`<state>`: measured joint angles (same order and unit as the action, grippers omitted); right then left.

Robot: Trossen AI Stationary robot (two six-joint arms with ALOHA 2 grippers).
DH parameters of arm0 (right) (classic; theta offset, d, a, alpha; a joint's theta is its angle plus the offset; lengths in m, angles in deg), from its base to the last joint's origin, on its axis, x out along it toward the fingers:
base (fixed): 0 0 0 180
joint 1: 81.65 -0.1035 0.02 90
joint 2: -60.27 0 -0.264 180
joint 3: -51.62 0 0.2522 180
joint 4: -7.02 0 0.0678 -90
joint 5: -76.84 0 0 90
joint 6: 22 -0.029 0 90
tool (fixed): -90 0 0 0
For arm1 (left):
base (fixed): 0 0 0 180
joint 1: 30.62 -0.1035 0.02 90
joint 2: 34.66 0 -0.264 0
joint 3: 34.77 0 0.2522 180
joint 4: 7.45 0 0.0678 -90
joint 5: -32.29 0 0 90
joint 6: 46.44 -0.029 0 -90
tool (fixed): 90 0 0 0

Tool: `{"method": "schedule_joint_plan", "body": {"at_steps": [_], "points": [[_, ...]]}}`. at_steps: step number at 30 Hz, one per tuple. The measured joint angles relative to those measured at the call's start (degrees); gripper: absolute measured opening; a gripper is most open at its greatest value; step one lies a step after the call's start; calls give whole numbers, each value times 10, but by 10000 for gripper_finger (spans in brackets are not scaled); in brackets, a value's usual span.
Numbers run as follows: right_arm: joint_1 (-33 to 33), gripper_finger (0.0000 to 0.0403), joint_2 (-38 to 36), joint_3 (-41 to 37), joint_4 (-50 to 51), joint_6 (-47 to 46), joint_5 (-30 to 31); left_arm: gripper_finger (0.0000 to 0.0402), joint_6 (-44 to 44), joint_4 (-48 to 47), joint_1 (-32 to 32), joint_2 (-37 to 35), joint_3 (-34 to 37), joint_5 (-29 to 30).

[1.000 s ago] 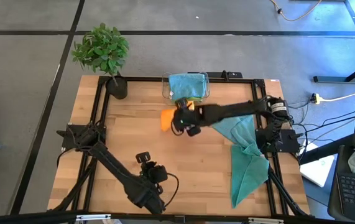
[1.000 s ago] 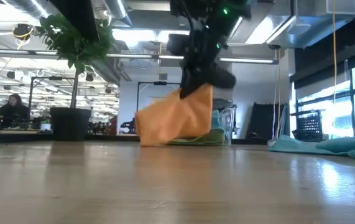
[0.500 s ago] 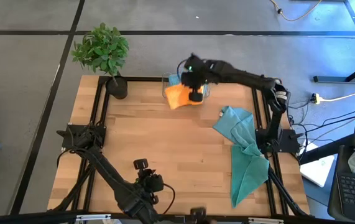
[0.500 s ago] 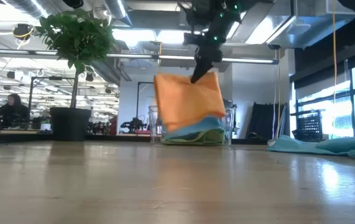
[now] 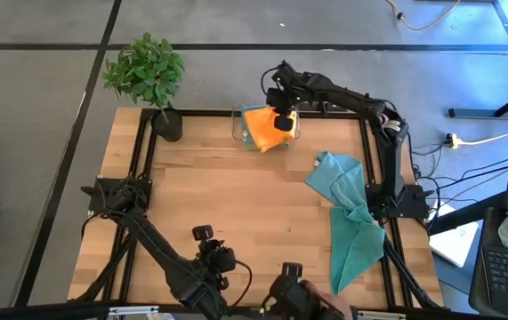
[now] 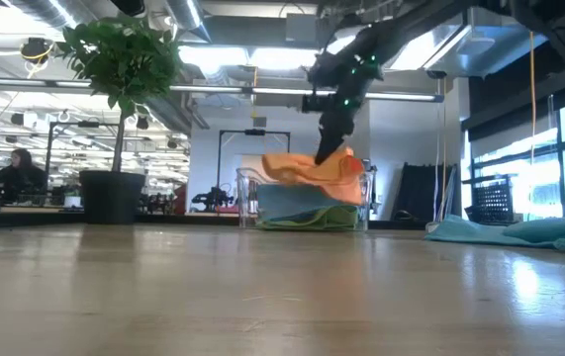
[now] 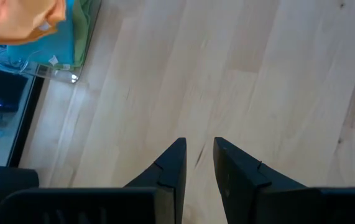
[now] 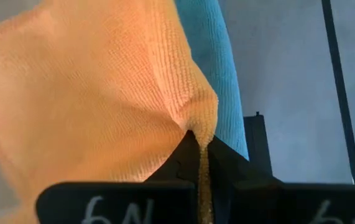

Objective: Fold microfiber towels
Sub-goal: Put the folded orange microfiber towel into the transparent bin

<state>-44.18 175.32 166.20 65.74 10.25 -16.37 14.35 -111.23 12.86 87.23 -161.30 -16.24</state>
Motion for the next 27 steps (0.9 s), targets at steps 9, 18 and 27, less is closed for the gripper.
{"method": "schedule_joint_plan", "body": {"at_steps": [9,18,27], "points": [[9,13,61,0,-84,17,35,72,0,0,0,0,0,11],[25,18,71,0,-82,10,90,73,0,0,-8,0,0,12],[28,143,67,13,-60,-3,84,73,2,7,-16,0,0,12]]}}
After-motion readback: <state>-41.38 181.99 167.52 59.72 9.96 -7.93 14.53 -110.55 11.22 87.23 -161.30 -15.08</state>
